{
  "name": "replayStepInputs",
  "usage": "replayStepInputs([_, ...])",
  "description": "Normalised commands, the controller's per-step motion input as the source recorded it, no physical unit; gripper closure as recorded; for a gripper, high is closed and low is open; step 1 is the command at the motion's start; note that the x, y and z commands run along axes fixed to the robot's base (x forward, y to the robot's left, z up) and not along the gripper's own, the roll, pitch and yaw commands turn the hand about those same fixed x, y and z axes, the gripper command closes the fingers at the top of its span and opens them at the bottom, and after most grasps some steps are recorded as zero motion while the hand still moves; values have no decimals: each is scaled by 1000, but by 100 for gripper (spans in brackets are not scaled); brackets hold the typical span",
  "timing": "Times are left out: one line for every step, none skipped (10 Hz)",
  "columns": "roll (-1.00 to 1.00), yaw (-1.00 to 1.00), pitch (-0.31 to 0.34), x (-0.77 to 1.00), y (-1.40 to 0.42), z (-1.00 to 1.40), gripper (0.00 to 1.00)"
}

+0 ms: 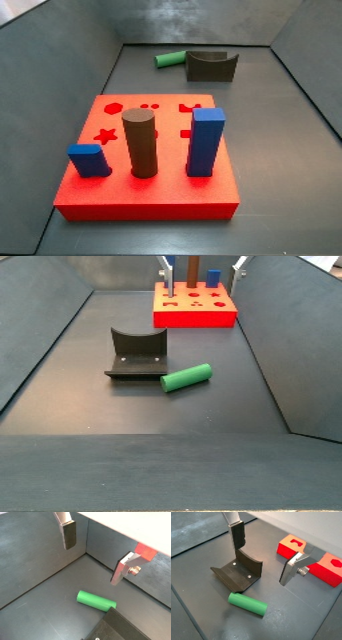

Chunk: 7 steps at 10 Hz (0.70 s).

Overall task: Pick up the round object. Move up. Place the round object on the fixture. Regrasp the round object. Move to above the board. Insert the round object.
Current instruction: Pick up the round object.

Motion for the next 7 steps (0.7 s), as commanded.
replayStepInputs([-117,-443,0,0,34,-309,0])
replayStepInputs([-193,-749,0,-49,14,-580,0])
replayStepInputs([-196,-766,20,-11,9,-657,0])
replayStepInputs([-197,-766,17,0,14,-666,0])
replayStepInputs([-193,-766,9,0,23,-674,0])
replayStepInputs([-210,-711,0,29,54,-631,0])
replayStepInputs([-211,-554,26,280,163,-611,0])
